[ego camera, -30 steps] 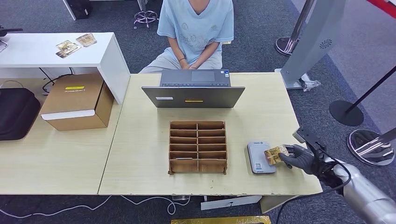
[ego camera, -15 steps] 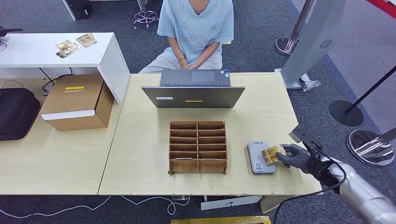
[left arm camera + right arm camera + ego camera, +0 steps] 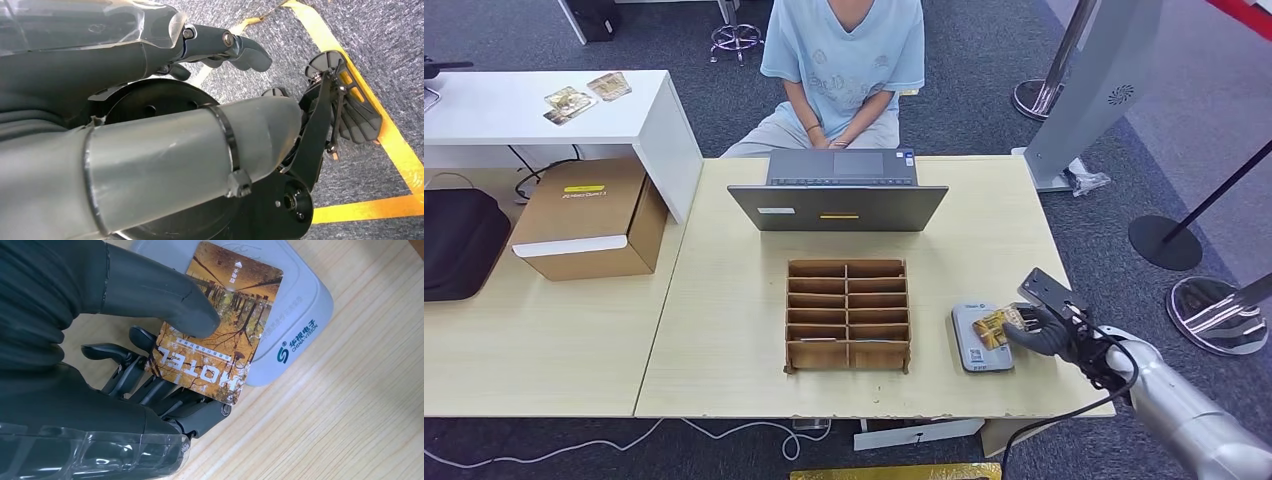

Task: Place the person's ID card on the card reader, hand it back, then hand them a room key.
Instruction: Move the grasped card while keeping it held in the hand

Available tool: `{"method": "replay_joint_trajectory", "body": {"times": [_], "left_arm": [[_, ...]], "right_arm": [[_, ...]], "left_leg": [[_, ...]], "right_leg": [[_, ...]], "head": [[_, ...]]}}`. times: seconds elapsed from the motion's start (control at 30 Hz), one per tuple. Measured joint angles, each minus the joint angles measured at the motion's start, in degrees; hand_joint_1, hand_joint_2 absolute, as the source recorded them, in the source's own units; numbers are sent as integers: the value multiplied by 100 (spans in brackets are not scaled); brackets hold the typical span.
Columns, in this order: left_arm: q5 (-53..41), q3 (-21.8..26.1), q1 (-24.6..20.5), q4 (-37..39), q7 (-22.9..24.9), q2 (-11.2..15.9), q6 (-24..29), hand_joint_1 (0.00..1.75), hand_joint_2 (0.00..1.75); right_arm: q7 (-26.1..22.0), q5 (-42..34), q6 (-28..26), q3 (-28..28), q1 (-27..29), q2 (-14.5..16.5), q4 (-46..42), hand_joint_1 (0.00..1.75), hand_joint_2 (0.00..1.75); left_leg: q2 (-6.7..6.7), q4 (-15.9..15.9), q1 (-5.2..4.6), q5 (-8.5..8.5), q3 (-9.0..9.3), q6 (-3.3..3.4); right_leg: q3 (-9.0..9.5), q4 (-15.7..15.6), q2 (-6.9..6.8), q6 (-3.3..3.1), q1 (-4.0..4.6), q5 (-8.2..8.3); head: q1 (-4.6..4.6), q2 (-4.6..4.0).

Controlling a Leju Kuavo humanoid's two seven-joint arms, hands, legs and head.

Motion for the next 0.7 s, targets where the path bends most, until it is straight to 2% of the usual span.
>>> {"method": "replay_joint_trajectory", "body": {"times": [0.33,0.7], "left_arm": [[4,0,0,0,0,-7,11,0,0],[39,1,0,0,-2,-9,10,0,0]], "right_arm": [[46,357,-172,40,-35,80,23,175,175],[86,421,-188,40,-42,116,21,175,175]], "left_leg": [[1,0,0,0,5,0],[2,0,0,0,10,0]], "right_leg": [[3,0,2,0,0,0],[8,0,3,0,0,0]], "head": [[-1,0],[-1,0]]}}
